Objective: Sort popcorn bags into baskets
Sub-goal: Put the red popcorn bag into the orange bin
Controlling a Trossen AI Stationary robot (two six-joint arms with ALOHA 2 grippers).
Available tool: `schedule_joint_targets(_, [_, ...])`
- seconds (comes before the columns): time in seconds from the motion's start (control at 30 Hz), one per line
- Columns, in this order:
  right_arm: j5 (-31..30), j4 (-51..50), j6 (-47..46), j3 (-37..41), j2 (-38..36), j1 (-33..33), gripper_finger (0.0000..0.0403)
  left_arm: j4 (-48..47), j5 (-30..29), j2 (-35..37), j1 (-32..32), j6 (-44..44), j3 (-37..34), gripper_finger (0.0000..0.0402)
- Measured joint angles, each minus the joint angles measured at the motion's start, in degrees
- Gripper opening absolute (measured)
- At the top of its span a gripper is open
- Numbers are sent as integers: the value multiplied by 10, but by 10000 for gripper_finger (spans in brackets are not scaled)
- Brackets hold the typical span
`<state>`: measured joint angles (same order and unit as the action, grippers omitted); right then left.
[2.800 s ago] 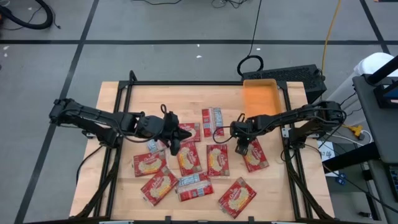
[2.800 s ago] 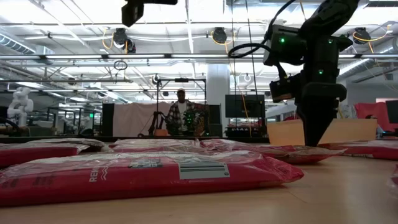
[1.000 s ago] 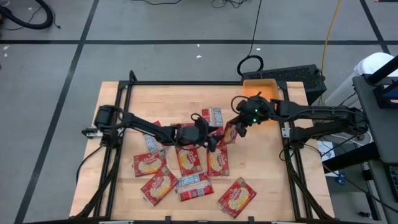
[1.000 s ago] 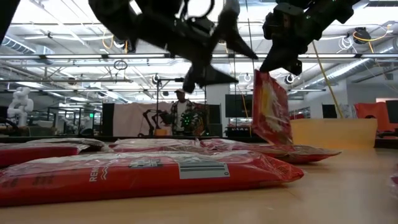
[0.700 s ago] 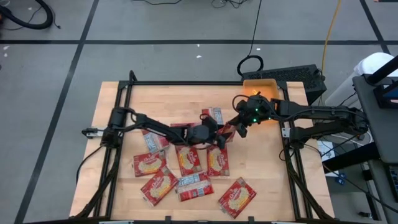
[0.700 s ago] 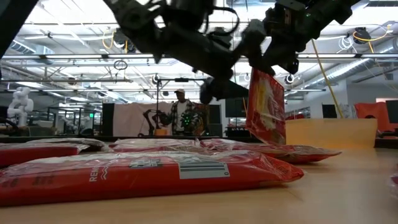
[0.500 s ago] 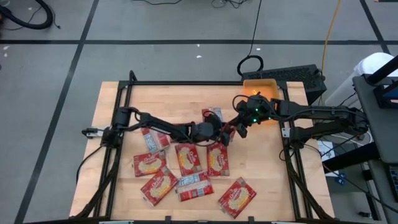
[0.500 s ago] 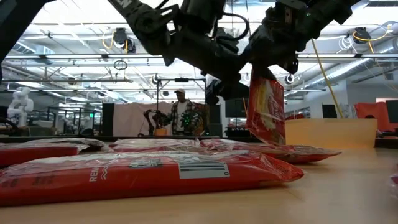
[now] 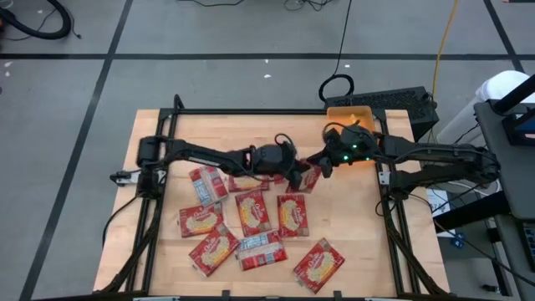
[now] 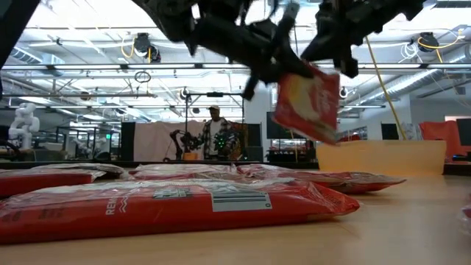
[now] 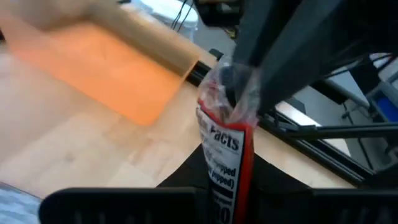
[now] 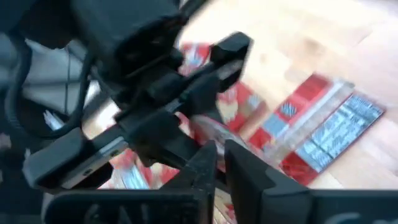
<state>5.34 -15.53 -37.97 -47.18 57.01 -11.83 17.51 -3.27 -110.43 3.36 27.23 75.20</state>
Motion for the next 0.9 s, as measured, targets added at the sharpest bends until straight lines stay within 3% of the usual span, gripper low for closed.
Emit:
schedule_joint_targets(0.17, [-79, 30, -37, 0, -50, 17, 82, -99, 38, 75, 21, -56, 0, 19])
schedule_joint_targets(0.37, [-168, 51, -66, 0, -81, 45, 120, -202, 67, 160, 55, -96, 0, 28])
schedule_joint_targets(0.7, [-260, 84, -107, 0, -79, 93, 125, -276, 69, 301, 105, -129, 0, 19])
schedule_joint_targets(0.9, [-278, 148, -92, 0, -44, 110, 125, -278, 68, 359, 126, -134, 0, 35])
